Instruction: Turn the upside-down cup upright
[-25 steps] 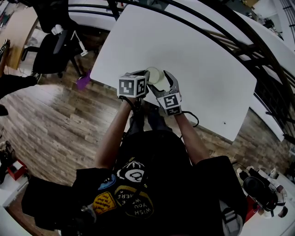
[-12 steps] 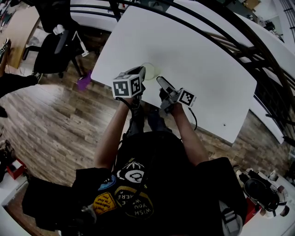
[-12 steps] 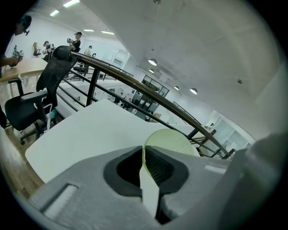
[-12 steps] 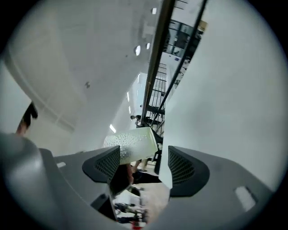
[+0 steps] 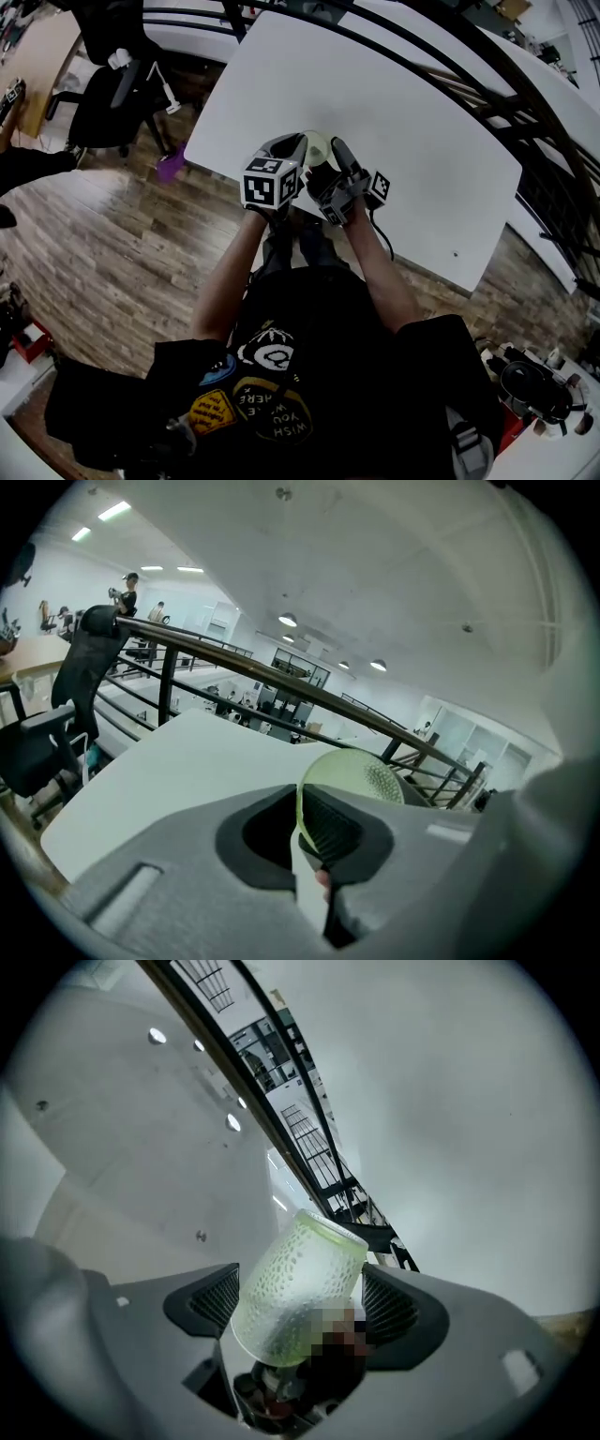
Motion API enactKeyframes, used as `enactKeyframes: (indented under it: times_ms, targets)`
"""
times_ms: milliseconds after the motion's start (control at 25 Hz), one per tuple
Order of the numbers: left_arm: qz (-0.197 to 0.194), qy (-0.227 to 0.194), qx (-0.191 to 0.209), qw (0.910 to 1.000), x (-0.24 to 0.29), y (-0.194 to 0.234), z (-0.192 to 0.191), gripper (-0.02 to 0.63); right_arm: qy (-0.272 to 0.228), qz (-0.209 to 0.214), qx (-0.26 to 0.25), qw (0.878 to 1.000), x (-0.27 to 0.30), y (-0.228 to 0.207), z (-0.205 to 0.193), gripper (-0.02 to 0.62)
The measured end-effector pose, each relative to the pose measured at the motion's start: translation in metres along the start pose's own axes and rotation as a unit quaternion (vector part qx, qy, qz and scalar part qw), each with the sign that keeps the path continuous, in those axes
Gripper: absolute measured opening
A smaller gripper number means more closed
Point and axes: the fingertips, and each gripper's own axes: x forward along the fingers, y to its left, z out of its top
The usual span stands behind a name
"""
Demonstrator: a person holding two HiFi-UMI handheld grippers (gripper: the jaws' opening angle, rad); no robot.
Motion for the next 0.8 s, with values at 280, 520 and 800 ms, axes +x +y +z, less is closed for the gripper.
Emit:
enactKeyframes:
  times_ms: [280,520,800]
  targets:
    - [-0.058,-0.011,0.078,0.9952,0.000,-0.024,-0.013,0.025,-0.037,0.028,0.066,0.997,0.002,0.000,0.013,0.393]
    - [-0.028,0.008,0.106,0.9940,0.004,-0.019,-0.023,0.051,-0.031,-0.001,0.023,0.999,0.000,-0.002,0.015,0.387]
    - [-0.009,0.040,0.066,0.9970,0.005,0.000,-0.040,0.131,0.022,-0.068,-0.096,0.993,0.006,-0.005,0.017,0.385]
